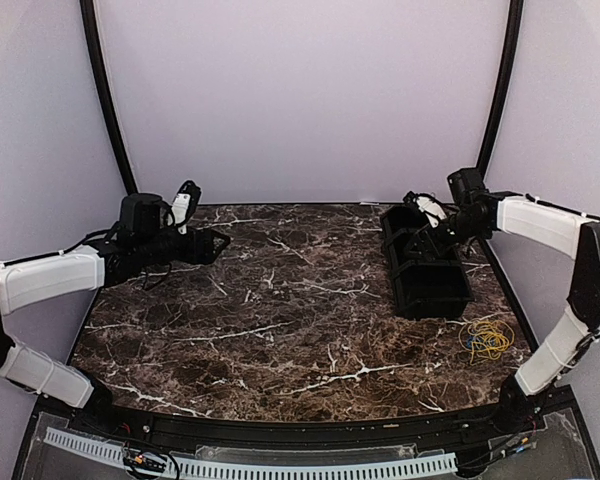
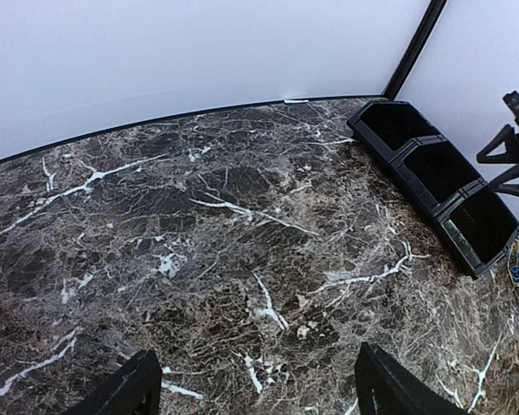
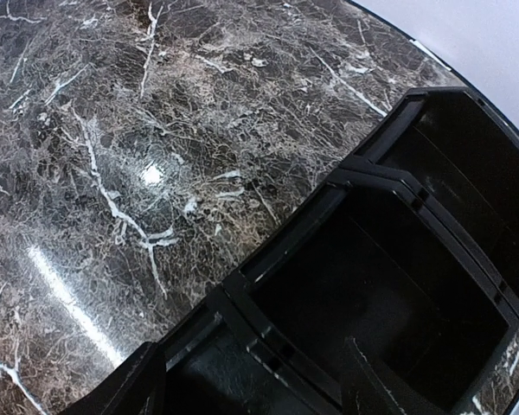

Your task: Untangle the cables

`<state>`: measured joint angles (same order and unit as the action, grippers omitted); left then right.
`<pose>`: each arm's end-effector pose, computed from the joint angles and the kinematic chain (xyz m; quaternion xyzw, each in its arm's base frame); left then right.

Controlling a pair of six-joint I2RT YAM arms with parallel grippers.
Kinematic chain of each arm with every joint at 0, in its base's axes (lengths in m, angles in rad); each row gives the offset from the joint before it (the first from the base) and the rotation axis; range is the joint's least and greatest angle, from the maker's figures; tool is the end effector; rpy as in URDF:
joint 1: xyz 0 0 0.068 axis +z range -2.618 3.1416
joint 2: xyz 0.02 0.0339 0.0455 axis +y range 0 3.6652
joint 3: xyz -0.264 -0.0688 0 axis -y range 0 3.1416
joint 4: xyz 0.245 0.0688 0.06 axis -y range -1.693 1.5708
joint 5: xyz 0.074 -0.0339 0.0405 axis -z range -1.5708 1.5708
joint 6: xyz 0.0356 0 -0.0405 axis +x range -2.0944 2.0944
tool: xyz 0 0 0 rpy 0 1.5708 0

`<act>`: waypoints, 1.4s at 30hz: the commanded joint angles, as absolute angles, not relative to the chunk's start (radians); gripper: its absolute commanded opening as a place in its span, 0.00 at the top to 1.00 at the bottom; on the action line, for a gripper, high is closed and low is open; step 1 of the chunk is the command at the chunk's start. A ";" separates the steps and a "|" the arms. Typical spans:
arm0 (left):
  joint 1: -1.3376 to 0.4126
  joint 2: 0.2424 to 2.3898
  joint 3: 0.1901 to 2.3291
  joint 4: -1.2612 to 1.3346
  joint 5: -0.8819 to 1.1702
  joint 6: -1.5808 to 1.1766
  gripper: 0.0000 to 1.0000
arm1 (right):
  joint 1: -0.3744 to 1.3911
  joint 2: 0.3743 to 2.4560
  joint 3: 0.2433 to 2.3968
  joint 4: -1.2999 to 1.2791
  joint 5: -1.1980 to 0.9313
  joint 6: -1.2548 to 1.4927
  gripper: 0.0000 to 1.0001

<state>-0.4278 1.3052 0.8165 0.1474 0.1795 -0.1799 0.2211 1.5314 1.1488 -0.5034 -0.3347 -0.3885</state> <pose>0.2684 -0.1294 0.2697 0.1519 0.8010 -0.2417 0.5262 0.3168 0.0832 0.2581 -0.3321 0.8692 0.1287 0.3430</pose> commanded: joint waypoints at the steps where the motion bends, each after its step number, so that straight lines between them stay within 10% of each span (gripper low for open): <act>1: -0.441 1.259 0.850 0.109 0.199 -0.183 0.20 | 0.260 1.651 1.285 -0.569 -0.301 -0.384 0.29; 24: -0.472 1.235 0.854 0.080 0.179 -0.169 0.20 | 0.310 2.106 1.681 -0.735 -0.104 -0.212 0.25; 42: -0.474 1.228 0.856 0.079 0.198 -0.190 0.20 | 0.475 2.138 1.695 -0.746 -0.180 -0.364 0.63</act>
<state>-0.4698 1.2488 0.8318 0.0872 0.1780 -0.1776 0.4164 2.1685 1.7058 -0.7574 -0.1143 -0.2905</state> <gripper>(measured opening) 0.799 0.406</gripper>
